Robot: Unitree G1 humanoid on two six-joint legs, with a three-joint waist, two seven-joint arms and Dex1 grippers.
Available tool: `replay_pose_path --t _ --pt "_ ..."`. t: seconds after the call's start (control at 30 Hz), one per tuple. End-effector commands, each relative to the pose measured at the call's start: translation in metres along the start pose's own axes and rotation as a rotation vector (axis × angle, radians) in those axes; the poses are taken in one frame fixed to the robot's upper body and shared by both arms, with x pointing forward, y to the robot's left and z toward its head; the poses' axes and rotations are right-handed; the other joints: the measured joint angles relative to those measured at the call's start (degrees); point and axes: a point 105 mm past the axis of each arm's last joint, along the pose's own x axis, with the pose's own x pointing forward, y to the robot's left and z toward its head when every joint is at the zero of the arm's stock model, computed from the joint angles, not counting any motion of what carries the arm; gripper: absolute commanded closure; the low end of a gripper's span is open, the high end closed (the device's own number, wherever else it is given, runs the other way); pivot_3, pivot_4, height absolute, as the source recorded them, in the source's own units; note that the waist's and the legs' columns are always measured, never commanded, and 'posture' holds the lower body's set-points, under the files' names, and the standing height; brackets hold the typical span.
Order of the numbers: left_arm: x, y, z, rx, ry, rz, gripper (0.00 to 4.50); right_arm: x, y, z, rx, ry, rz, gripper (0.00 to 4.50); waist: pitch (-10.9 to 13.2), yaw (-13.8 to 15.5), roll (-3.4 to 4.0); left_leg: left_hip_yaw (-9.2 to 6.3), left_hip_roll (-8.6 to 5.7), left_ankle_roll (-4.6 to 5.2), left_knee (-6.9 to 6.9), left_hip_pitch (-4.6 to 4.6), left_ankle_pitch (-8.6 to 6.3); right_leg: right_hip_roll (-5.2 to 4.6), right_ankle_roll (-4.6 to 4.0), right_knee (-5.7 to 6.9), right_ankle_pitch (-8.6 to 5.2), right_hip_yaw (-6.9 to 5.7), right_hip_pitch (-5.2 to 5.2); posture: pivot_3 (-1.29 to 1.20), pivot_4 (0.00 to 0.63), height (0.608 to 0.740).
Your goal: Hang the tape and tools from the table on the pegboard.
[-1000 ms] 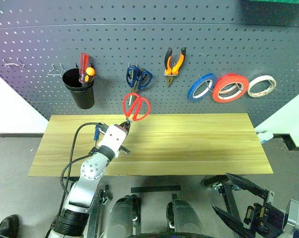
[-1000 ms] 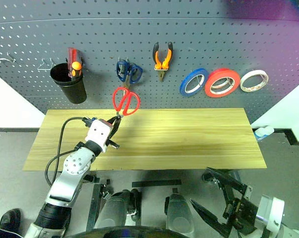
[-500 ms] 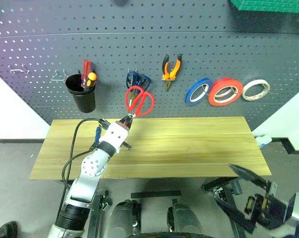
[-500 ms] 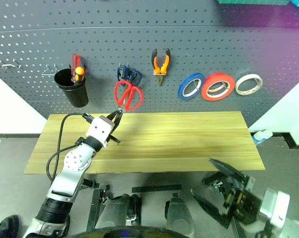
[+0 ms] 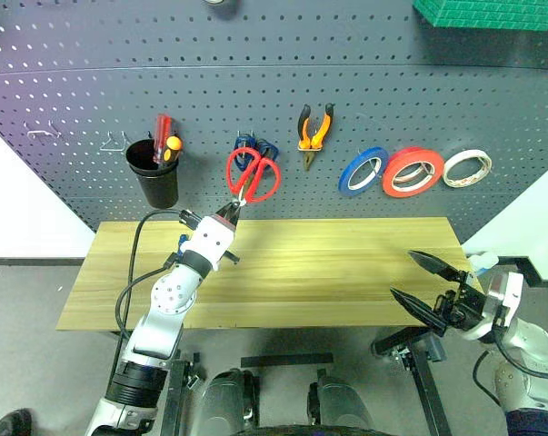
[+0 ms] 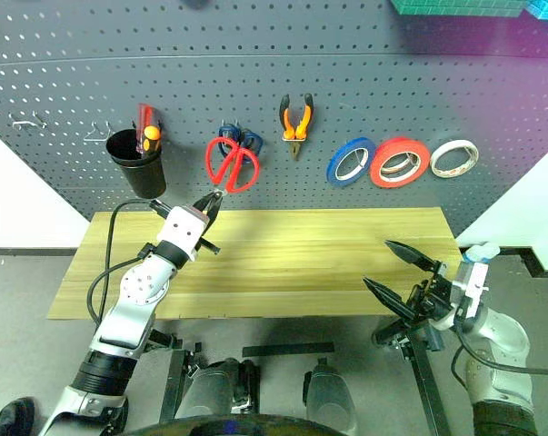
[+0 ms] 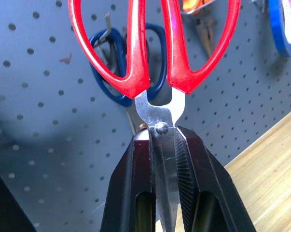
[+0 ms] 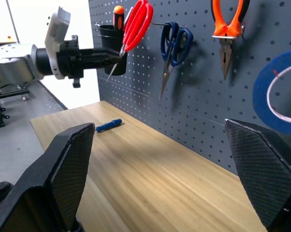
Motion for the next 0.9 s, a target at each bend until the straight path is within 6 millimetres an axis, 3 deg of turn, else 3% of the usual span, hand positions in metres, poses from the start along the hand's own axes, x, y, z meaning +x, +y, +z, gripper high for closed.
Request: replay_pose_path --t 0.03,0.57,0.9 --pt "-0.001 0.006 0.017 0.025 -0.071 0.025 4.26 -0.004 -0.003 0.009 -0.050 -0.030 0.007 0.00 0.00 -0.57 0.01 0.00 0.00 0.00 0.02 0.00 0.00 0.00 0.01 0.00 0.01 0.00 0.01 -0.12 0.097 0.740" --pt "-0.003 0.015 0.024 0.056 -0.091 0.074 4.26 -0.003 0.000 0.012 -0.059 -0.019 0.034 0.00 -0.01 -1.05 0.02 -0.04 0.01 -0.08 0.00 0.00 -0.05 -0.08 0.01 -0.02 0.01 0.03 0.00 -0.11 0.099 0.740" --pt "0.007 0.021 0.009 -0.069 -0.040 0.066 4.26 0.009 0.009 0.020 -0.062 -0.007 0.047 0.00 0.01 -0.97 0.04 -0.06 0.00 -0.16 -0.02 -0.02 -0.10 -0.13 -0.01 -0.03 0.01 0.03 -0.04 -0.12 0.120 0.740"
